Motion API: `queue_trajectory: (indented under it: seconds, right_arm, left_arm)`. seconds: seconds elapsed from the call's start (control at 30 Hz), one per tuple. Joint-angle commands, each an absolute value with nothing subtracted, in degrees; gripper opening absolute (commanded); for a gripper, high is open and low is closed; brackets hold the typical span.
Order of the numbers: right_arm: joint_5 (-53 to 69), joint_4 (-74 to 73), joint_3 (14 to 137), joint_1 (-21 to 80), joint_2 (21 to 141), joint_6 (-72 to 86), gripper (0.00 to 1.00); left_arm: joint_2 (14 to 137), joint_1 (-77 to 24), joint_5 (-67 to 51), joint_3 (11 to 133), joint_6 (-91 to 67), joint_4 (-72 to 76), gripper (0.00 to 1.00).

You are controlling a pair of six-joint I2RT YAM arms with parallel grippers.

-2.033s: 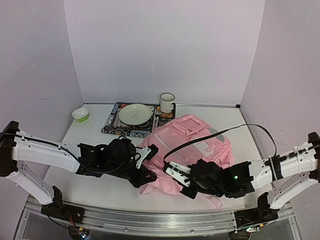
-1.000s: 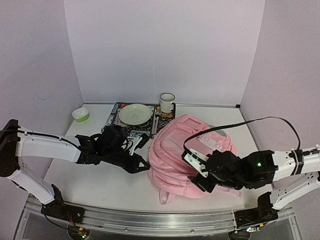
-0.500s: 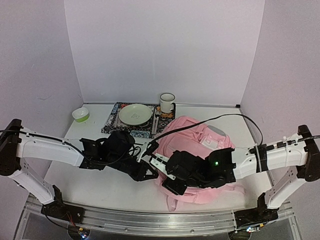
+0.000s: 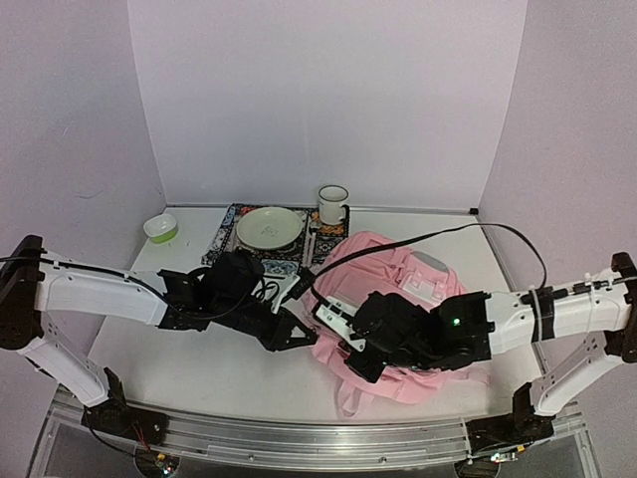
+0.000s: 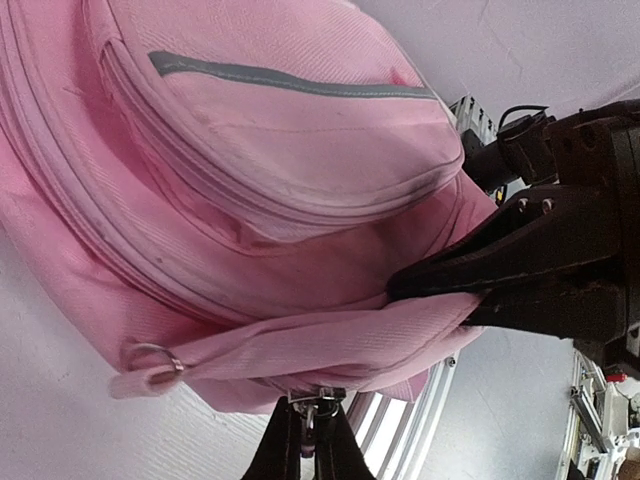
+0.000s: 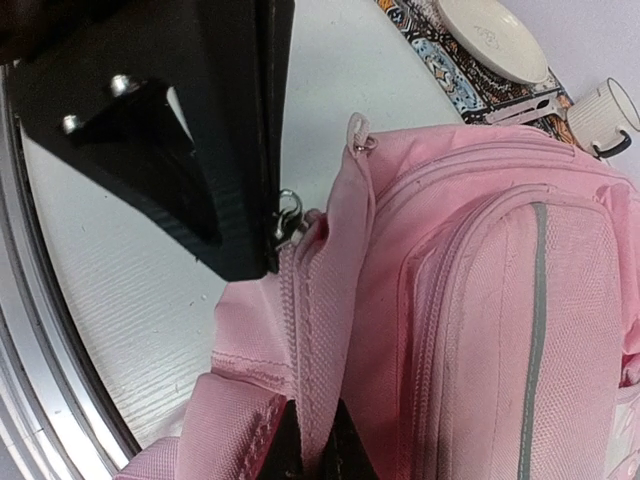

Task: Pack the student bag
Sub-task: Zip the student bag in the largest pocket of the bag.

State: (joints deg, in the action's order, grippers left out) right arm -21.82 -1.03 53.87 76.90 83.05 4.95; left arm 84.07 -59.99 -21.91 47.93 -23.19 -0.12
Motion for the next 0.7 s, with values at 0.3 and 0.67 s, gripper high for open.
queue_trajectory:
  seconds: [0.3, 0.67]
  right_arm:
    - [-23.99, -13.95, 46.45, 77.43, 61.13, 4.76, 0.0]
    - [-18.67, -14.52, 48.81, 77.43, 62.03, 2.95, 0.0]
  left_arm:
    - [90.37, -46.53, -17.8, 50.91, -18.29, -1.55, 0.0]
    - [100.91, -43.69, -12.78, 60.52, -16.52, -3.25, 0.0]
